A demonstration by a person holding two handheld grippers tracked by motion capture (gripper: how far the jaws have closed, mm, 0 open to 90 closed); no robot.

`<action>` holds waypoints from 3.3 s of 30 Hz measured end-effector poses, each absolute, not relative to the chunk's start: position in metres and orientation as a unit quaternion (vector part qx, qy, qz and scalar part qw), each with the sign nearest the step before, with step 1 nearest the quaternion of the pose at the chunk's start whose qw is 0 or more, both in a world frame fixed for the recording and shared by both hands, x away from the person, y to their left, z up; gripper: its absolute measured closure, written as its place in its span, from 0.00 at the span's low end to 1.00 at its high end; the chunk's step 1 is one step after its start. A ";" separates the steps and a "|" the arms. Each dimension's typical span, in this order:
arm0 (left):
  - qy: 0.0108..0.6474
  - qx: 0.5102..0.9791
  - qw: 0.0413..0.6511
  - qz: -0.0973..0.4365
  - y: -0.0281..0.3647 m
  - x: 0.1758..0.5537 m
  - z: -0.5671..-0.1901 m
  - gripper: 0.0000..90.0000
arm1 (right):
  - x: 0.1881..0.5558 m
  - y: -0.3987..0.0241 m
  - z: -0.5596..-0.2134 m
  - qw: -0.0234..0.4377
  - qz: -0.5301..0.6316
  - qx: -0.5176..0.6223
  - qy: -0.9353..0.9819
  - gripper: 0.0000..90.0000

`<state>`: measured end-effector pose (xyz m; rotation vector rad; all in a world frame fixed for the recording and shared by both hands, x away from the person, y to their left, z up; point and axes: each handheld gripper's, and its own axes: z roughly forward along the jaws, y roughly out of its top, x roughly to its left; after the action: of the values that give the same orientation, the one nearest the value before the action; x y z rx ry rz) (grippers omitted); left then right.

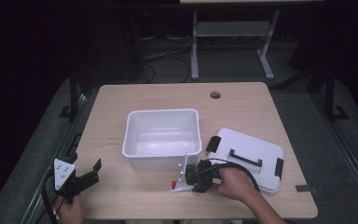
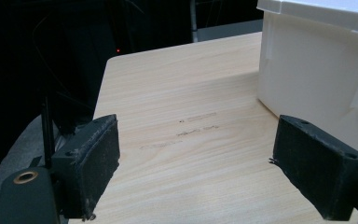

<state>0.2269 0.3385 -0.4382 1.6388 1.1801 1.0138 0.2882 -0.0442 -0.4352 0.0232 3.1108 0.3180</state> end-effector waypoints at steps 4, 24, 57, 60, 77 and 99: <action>0.472 0.656 0.426 0.407 0.338 0.227 -0.438 0.15 | 0.287 -0.042 -0.434 0.009 0.095 0.003 0.995 0.78; 0.471 0.656 0.428 0.405 0.337 0.227 -0.438 0.15 | 0.280 -0.034 -0.399 0.004 0.117 -0.018 0.993 0.79; 0.474 0.654 0.428 0.407 0.338 0.226 -0.438 0.15 | 0.286 -0.021 -0.308 0.020 0.146 -0.022 0.989 0.79; 0.473 0.654 0.428 0.407 0.338 0.226 -0.438 0.15 | 0.287 -0.018 -0.299 0.023 0.144 -0.019 0.989 0.79; 0.472 0.654 0.429 0.408 0.338 0.226 -0.438 0.15 | 0.319 -0.008 -0.273 0.039 0.137 -0.004 0.990 0.79; 0.473 0.652 0.431 0.406 0.339 0.225 -0.438 0.15 | 0.355 0.005 -0.296 0.025 0.122 0.020 0.992 0.78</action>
<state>0.2254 0.3393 -0.4383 1.6266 1.1798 1.0116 0.3546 0.0051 -0.2961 0.0614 3.0687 0.3776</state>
